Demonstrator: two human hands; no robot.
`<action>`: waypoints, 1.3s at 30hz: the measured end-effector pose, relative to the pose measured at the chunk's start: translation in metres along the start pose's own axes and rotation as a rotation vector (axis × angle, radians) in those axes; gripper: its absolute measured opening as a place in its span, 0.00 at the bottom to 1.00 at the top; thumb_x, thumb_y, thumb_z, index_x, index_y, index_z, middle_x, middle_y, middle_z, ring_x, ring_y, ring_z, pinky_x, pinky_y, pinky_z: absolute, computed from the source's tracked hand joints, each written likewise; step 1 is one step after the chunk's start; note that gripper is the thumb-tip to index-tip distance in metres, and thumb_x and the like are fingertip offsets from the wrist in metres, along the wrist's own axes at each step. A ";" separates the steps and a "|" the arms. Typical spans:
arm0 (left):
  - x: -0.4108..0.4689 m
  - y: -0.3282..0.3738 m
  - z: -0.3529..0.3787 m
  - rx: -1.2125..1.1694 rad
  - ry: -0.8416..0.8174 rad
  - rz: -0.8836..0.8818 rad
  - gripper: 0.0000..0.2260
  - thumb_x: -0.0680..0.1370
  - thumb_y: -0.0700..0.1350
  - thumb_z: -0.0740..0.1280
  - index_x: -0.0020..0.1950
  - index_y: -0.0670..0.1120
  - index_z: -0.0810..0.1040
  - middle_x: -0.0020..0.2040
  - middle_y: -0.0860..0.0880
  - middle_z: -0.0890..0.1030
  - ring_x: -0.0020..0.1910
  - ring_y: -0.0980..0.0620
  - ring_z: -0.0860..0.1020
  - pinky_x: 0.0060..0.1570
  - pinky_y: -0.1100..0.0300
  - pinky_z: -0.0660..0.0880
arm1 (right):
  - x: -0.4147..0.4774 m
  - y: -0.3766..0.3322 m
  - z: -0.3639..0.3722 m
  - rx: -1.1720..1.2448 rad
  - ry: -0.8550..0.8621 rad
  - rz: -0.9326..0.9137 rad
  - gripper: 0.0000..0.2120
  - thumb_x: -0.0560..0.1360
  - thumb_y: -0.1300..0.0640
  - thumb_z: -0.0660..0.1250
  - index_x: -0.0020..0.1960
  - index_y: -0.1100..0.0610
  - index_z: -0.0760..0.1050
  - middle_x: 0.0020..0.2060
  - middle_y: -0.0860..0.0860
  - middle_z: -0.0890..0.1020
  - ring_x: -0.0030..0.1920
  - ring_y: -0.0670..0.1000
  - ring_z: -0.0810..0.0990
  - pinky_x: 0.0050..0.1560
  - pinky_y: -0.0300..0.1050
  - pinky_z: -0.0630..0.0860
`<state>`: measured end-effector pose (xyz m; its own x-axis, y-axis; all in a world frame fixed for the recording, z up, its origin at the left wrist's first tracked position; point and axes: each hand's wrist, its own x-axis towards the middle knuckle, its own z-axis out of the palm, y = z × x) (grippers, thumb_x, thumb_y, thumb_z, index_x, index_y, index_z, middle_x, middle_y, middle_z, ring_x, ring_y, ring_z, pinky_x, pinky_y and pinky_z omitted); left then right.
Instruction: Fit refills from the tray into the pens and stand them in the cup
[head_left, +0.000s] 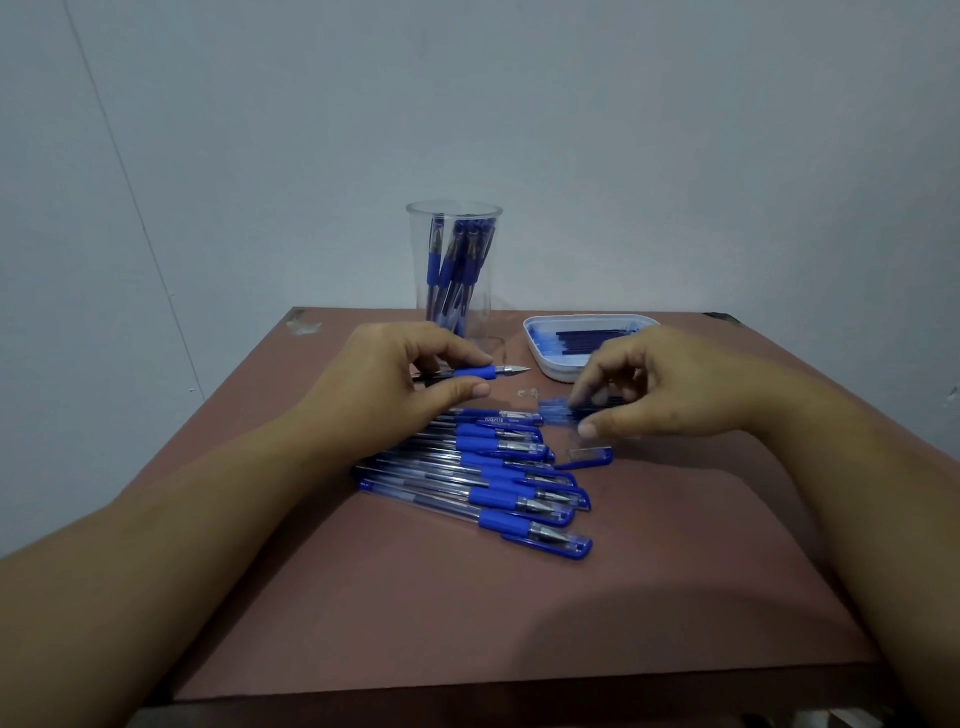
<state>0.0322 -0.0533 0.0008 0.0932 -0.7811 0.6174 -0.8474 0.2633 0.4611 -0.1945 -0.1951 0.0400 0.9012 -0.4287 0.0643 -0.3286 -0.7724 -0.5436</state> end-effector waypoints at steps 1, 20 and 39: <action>0.000 0.000 0.000 0.004 -0.002 0.003 0.12 0.69 0.59 0.70 0.50 0.60 0.83 0.41 0.63 0.82 0.41 0.56 0.79 0.39 0.71 0.72 | -0.001 0.000 -0.001 0.009 -0.020 0.013 0.10 0.65 0.49 0.79 0.46 0.45 0.84 0.39 0.46 0.82 0.36 0.42 0.76 0.40 0.39 0.73; 0.001 -0.001 -0.001 0.000 -0.008 0.014 0.09 0.69 0.57 0.71 0.49 0.62 0.82 0.41 0.64 0.82 0.42 0.58 0.79 0.40 0.71 0.73 | 0.007 0.004 0.006 0.138 0.188 -0.074 0.04 0.72 0.54 0.74 0.46 0.50 0.80 0.38 0.46 0.82 0.38 0.49 0.76 0.41 0.37 0.74; -0.001 0.003 0.003 0.049 0.080 0.133 0.09 0.72 0.50 0.74 0.52 0.51 0.85 0.41 0.58 0.82 0.38 0.60 0.78 0.38 0.73 0.70 | 0.023 -0.016 0.044 0.255 0.412 -0.255 0.04 0.72 0.54 0.74 0.46 0.48 0.81 0.41 0.49 0.85 0.43 0.54 0.82 0.47 0.55 0.79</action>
<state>0.0276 -0.0538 -0.0003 0.0178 -0.6933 0.7204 -0.8793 0.3322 0.3414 -0.1559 -0.1723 0.0134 0.7413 -0.4299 0.5153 0.0113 -0.7598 -0.6501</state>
